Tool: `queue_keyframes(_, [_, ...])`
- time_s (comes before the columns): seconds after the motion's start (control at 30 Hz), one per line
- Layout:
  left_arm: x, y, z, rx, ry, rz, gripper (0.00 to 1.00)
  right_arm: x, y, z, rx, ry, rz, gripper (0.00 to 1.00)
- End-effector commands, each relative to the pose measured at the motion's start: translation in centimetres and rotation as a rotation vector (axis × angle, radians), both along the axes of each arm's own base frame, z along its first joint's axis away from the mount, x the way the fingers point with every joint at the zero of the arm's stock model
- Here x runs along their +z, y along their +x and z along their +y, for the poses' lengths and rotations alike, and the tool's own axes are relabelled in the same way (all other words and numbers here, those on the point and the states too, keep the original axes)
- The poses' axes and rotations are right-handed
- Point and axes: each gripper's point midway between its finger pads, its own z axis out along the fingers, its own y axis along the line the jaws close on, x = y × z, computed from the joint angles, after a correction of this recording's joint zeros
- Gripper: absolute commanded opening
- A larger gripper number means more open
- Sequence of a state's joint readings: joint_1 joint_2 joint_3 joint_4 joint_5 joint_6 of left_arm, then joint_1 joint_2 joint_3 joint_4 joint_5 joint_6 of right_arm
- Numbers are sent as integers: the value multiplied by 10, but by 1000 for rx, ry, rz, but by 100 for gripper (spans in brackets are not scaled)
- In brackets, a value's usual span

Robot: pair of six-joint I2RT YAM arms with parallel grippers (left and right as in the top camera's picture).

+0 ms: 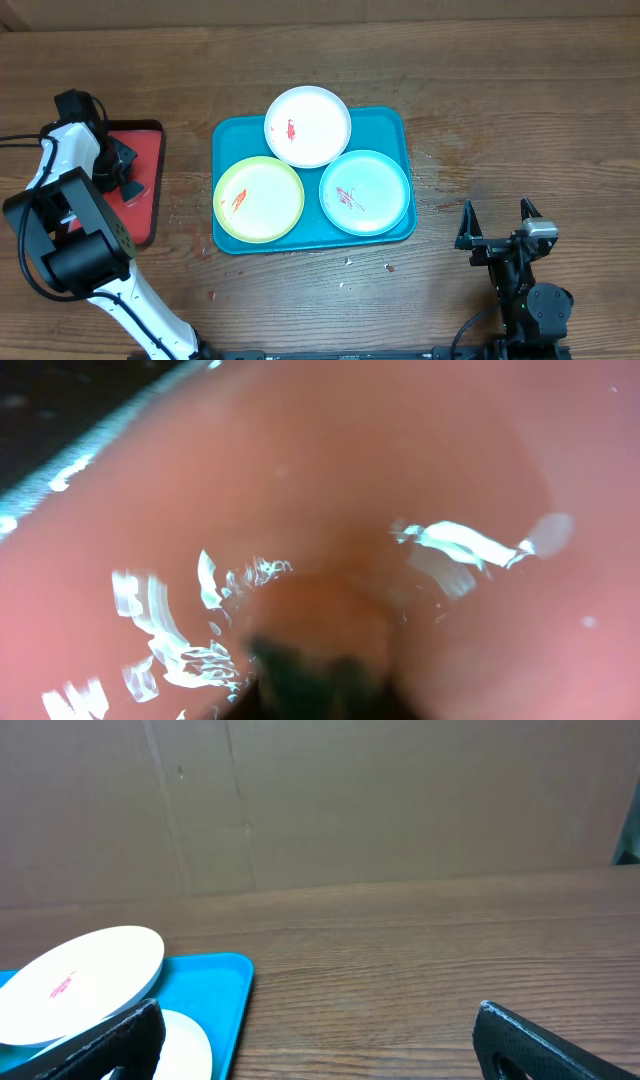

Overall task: Clean dirty plates on tray and stack at the side
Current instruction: 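Lower the left gripper and grasp the green-and-orange sponge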

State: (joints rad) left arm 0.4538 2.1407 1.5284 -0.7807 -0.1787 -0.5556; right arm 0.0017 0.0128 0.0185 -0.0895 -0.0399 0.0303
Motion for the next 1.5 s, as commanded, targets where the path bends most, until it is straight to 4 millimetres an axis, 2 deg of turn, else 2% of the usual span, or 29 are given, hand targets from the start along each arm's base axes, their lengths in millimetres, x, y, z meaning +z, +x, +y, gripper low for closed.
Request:
queue_keyframes(0.0, [-11, -17, 8, -12, 34, 72, 4, -2, 0, -1, -6, 6, -4, 100])
queue_keyframes(0.07, [-11, -17, 7, -24, 32, 78, 4, -2, 0, -1, -6, 6, -4, 100])
queue_keyframes(0.1, [-11, -19, 6, -24, 27, 85, 21, -2, 0, -1, -6, 6, -4, 100])
queue_keyframes(0.13, [-12, -22, 3, -25, 11, 97, 75, -2, 0, -1, -6, 6, -4, 100])
queue_keyframes(0.17, [-12, -24, 1, -26, 1, 102, 98, -2, 0, -1, -6, 6, -4, 100])
queue_keyframes(0.4, [-17, -39, -46, -44, -245, 135, 100, -2, 0, -1, -6, 6, -4, 100])
queue_keyframes(0.5, [-17, -41, -58, -45, -311, 134, 100, -2, 0, -1, -6, 6, -4, 100])
queue_keyframes(0.53, [-16, -42, -59, -45, -319, 135, 96, -2, 0, -1, -6, 6, -4, 100])
queue_keyframes(0.63, [-16, -42, -59, -44, -319, 135, 66, -2, 0, -1, -6, 6, -4, 100])
queue_keyframes(0.77, [-17, -39, -56, -45, -304, 125, 16, -2, 0, -1, -6, 6, -4, 100])
queue_keyframes(0.8, [-17, -38, -56, -45, -301, 120, 8, -2, 0, -1, -6, 6, -4, 100])
queue_keyframes(0.83, [-17, -37, -55, -46, -299, 115, 4, -2, 0, -1, -6, 6, -4, 100])
queue_keyframes(0.9, [-17, -34, -53, -48, -291, 103, 4, -2, 0, -1, -6, 6, -4, 100])
queue_keyframes(0.93, [-17, -31, -52, -49, -287, 94, 7, -2, 0, -1, -6, 7, -4, 100])
queue_keyframes(0.97, [-17, -29, -50, -50, -276, 85, 22, -2, 0, -1, -6, 6, -4, 100])
queue_keyframes(1.0, [-17, -27, -47, -50, -262, 81, 54, -2, 0, -1, -6, 6, -4, 100])
queue_keyframes(1.03, [-17, -25, -43, -50, -242, 73, 94, -2, 0, -1, -6, 6, -4, 100])
queue_keyframes(1.07, [-17, -22, -38, -50, -216, 63, 100, -2, 0, -1, -6, 6, -4, 100])
queue_keyframes(1.27, [-14, -17, -5, -34, -38, 66, 100, -2, 0, -1, -6, 6, -4, 100])
queue_keyframes(1.47, [-11, -5, 6, -49, 18, 25, 100, -2, 0, -1, -6, 6, -4, 100])
